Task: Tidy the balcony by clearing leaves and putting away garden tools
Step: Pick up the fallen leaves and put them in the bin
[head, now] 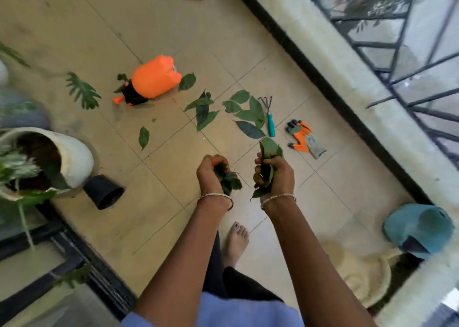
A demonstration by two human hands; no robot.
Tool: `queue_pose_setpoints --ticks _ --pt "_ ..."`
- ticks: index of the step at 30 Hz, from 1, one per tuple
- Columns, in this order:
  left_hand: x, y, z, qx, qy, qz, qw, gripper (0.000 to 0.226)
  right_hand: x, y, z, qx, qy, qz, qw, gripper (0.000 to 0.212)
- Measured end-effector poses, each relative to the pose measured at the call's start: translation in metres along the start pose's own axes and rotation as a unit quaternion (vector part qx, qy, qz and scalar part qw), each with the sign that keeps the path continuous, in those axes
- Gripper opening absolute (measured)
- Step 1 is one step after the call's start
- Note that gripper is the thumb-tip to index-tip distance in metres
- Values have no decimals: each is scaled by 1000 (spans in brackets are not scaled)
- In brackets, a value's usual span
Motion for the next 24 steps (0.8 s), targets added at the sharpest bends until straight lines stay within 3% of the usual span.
queue_pose_setpoints --ticks 4,9,15,19,21,24 --pt "125 -16 -26 -18 6 73 997 41 118 24 48 -78 -10 23 997 26" --pt "261 -9 -53 -77 -10 117 990 37 249 58 99 -163 -11 94 982 34" --pt "375 -5 -46 -123 18 236 964 27 378 84 136 -246 41 186 950 14" --pt "417 -8 -35 -182 73 296 935 18 423 116 146 -299 102 157 936 19" --pt "440 -4 -27 -192 101 315 924 18 443 138 147 -348 152 143 914 12" --pt "476 9 -8 -215 136 345 904 22 468 173 138 -400 212 122 883 22"
Point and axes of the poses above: each hand's wrist, its own x-axis away from the middle knuckle, its own y-axis out of the back of the hand, z = x × y, the point moved 9 cm from there along -x, towards the middle knuckle, and after that the axes turned 7 degrees about -z, right-handed, at the moved point
